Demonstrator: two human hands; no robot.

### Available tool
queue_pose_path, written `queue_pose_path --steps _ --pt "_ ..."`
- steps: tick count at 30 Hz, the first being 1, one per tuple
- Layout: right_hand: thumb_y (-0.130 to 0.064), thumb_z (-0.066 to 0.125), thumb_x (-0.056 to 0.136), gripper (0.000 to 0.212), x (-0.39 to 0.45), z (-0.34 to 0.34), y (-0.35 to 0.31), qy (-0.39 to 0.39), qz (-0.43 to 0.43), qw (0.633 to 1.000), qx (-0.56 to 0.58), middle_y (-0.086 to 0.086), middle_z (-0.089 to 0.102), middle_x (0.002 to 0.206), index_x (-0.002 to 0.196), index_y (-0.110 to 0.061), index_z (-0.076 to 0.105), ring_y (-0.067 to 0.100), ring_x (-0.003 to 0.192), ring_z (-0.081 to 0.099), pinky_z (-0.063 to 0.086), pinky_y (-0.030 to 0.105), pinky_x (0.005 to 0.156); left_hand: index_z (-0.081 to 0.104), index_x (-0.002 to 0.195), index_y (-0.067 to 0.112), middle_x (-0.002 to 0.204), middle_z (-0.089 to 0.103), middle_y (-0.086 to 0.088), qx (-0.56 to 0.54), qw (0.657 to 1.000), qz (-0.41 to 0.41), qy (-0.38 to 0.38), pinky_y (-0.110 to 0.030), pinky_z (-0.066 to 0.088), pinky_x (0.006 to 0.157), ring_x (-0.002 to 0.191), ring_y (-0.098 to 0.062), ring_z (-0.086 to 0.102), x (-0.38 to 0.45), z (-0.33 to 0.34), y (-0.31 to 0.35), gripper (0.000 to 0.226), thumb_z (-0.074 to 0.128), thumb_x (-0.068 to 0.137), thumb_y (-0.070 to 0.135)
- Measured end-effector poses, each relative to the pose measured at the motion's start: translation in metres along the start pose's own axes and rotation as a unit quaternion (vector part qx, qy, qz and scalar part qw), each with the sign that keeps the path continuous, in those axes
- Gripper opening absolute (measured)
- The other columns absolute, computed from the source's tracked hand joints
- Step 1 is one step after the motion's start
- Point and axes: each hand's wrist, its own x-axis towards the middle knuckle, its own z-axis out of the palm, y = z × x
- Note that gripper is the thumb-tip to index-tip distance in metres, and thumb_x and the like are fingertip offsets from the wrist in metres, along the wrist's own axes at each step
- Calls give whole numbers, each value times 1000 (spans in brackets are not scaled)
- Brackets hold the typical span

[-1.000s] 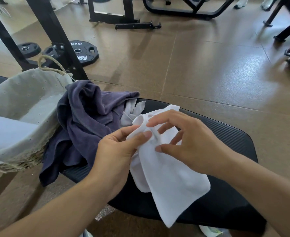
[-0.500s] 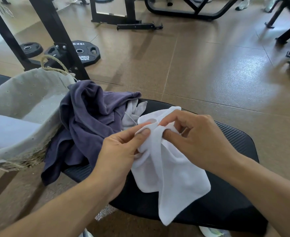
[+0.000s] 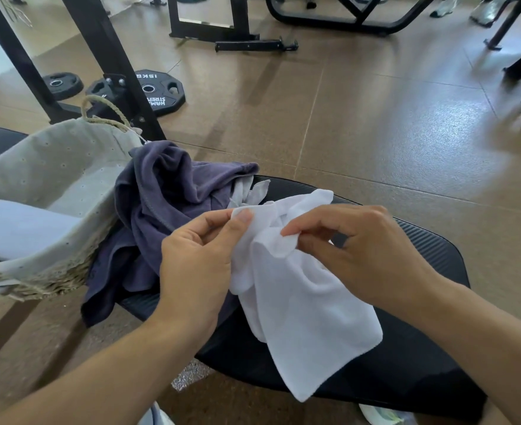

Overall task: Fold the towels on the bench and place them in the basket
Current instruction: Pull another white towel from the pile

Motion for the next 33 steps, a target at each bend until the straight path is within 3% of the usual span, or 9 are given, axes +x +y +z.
queue_pose_path --steps 2,5,10,14,18,20,25,28,33 --pt "-35 75 87 8 1 -2 -2 -3 -13 1000 0 -18 63 97 94 -36 77 9 96 62 44 15 76 81 87 18 86 79 -7 34 999 16 -6 -55 59 88 91 -35 75 -2 -1 0 12 76 83 29" --pt "-46 68 88 15 1 -1 -4 1 -30 1000 -10 -21 60 109 91 -32 70 9 111 58 43 20 88 81 88 19 84 80 -2 65 997 40 -33 -46 61 87 84 -22 76 -6 1 3 16 76 79 31" --pt "-35 69 91 3 -1 0 -9 22 14 996 89 -28 70 93 90 -38 68 1 94 66 43 8 78 82 93 19 86 80 1 96 990 66 -86 -33 61 83 87 -19 77 -11 2 3 27 76 73 36" --pt "-33 71 91 6 0 1 -9 1 31 991 127 -22 74 91 92 -38 75 10 85 69 51 18 73 81 91 20 85 80 3 90 987 78 -105 -22 59 77 84 -11 76 -11 2 2 23 74 73 32" --pt "-36 77 84 11 -1 0 -12 -33 46 987 148 -23 74 82 92 -44 78 16 69 65 49 16 62 81 95 16 88 80 0 86 987 68 -116 -32 61 84 89 -17 77 -11 2 1 20 75 79 26" --pt "-35 80 82 13 -1 0 -12 -46 49 988 141 -26 72 77 91 -44 79 10 64 62 45 12 59 81 96 14 89 80 -2 87 987 62 -117 -39 61 87 90 -20 77 -11 1 0 18 74 83 23" --pt "-41 86 74 11 0 -2 -8 1 81 992 101 -21 62 61 76 -39 75 3 54 48 36 9 51 83 94 20 89 80 1 94 987 70 -113 -44 60 89 88 -19 77 -11 0 2 23 72 78 33" --pt "-42 86 73 9 1 -3 -6 14 85 991 98 -19 64 63 76 -40 78 2 58 54 38 8 54 82 98 20 92 80 2 108 983 75 -125 -47 59 91 91 -18 76 -10 -1 2 24 71 81 34" --pt "-36 81 80 6 3 -2 -3 13 57 995 86 -21 73 84 85 -38 79 10 81 67 47 13 67 82 100 26 94 80 2 120 981 73 -135 -51 57 92 93 -21 76 -9 -3 -1 20 69 87 34"
